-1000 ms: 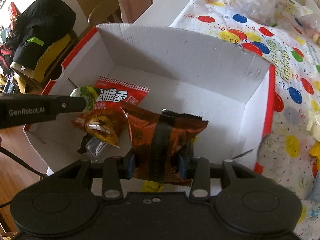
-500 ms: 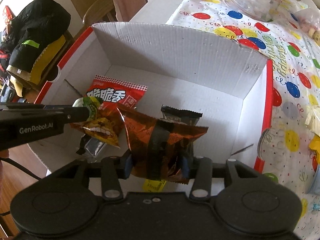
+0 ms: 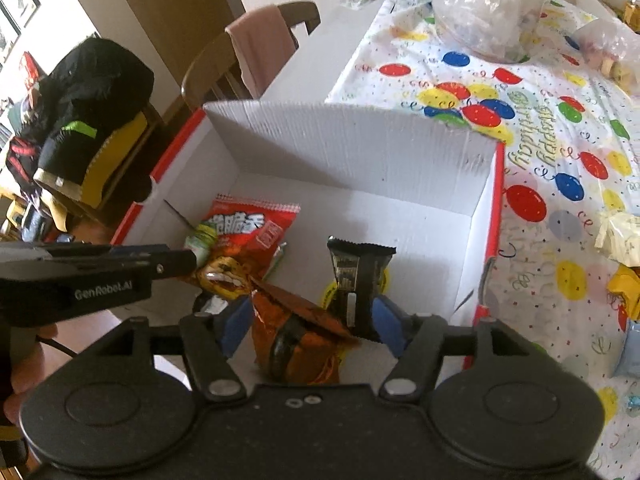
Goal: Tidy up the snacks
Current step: 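Withdraw both tools from the box back over the table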
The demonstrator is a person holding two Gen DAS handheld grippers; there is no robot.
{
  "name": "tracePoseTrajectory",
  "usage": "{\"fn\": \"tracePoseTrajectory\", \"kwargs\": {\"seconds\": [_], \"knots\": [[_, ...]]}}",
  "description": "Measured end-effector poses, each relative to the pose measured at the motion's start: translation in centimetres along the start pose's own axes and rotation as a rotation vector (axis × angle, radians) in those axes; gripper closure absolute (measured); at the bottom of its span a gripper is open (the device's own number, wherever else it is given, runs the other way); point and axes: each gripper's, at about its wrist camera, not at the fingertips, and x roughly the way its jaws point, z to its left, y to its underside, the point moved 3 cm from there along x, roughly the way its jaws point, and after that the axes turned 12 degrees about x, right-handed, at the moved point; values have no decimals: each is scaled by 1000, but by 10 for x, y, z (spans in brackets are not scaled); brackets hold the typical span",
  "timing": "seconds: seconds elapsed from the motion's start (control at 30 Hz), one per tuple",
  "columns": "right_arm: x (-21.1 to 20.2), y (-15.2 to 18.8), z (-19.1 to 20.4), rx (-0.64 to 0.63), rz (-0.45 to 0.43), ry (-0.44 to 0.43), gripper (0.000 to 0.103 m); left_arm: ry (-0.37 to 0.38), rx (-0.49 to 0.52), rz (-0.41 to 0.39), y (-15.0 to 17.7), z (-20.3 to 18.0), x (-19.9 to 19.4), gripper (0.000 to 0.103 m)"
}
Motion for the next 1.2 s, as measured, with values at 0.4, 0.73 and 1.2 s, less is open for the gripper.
{"fn": "tracePoseTrajectory", "kwargs": {"seconds": [0.4, 0.73, 1.2], "knots": [[-47, 5, -12, 16, -90, -49, 24, 41, 49, -81, -4, -32, -34, 72], [-95, 13, -32, 29, -184, -83, 17, 63, 113, -180, -10, -76, -63, 39], [-161, 33, -100, 75, -311, -77, 5, 121, 221, -224, -15, -169, -67, 29]]}}
